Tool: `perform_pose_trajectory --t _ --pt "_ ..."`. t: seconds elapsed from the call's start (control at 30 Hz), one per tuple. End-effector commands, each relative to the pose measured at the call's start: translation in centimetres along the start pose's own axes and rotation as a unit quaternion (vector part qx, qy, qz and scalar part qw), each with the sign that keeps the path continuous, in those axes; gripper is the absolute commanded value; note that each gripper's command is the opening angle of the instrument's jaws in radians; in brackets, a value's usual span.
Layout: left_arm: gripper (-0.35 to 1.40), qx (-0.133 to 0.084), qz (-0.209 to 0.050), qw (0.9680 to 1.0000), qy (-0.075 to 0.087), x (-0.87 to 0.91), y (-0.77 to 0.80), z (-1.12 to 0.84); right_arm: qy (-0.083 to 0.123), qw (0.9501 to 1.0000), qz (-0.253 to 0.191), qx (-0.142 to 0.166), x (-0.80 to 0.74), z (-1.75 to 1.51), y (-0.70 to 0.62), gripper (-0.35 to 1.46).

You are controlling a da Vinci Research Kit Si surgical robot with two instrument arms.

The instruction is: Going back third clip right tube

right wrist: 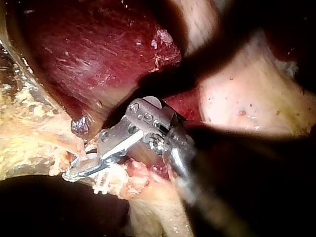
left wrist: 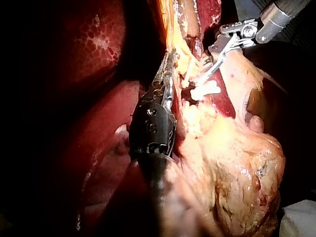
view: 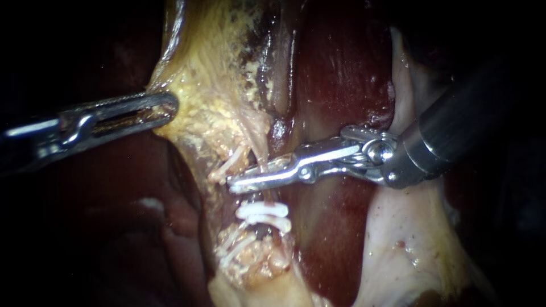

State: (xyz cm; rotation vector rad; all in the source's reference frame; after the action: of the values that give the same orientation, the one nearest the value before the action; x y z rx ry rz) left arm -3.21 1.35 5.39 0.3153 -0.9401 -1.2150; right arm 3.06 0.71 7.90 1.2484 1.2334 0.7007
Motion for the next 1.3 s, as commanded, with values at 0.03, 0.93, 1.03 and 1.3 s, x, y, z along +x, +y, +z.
perform_pose_trajectory --t 0.03,0.93,1.03,1.3 --pt "-0.35 -0.001 0.0 1.0 0.0 0.0 0.0 0.0 0.0 1.0 0.0 0.0 0.0 0.0 0.0 -0.35" --pt "-0.35 0.0 -0.003 1.0 0.0 0.02 -0.02 0.0 -0.005 0.9914 -0.095 -0.089 -0.06 0.05 0.11 0.6" --pt "-0.35 0.001 -0.003 1.0 0.0 0.02 -0.04 0.0 -0.008 0.9896 -0.103 -0.099 -0.07 0.04 0.16 0.6" --pt "-0.35 0.0 -0.004 1.0 0.0 0.01 -0.1 -0.03 -0.008 0.9889 -0.108 -0.102 -0.18 0.04 0.32 0.6"
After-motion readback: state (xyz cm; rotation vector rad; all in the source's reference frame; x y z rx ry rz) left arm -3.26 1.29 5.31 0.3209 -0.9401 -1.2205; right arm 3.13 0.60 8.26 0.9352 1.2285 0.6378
